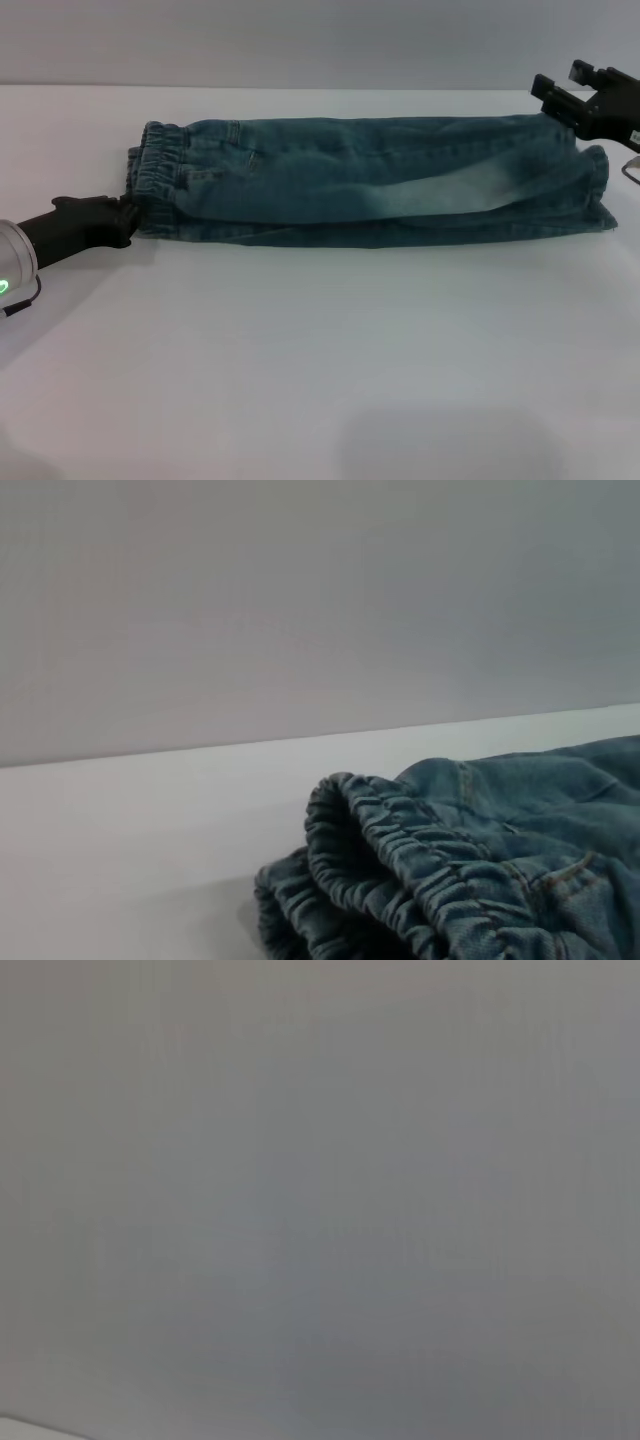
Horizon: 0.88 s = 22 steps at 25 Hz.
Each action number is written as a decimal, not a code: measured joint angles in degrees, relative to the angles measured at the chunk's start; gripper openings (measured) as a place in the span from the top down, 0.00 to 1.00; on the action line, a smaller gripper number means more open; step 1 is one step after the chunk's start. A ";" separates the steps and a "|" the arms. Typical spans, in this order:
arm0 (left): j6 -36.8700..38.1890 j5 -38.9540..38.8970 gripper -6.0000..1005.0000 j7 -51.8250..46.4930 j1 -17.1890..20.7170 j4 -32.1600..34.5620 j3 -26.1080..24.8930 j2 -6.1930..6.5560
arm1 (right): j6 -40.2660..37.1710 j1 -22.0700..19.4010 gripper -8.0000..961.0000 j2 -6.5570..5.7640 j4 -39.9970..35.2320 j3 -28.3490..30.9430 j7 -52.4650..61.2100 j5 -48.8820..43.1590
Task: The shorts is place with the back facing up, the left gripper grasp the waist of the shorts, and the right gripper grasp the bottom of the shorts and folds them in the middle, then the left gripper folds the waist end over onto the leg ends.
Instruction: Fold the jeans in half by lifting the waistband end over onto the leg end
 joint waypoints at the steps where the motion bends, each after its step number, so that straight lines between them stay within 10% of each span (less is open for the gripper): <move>1: 0.26 -0.02 0.89 0.02 0.00 0.00 0.00 0.00 | 0.00 0.00 0.39 0.01 0.16 0.00 -0.07 0.00; 22: 20.73 -10.88 0.91 -1.11 0.09 6.23 -0.17 0.35 | 7.90 2.95 0.39 0.10 5.90 0.08 -4.08 0.00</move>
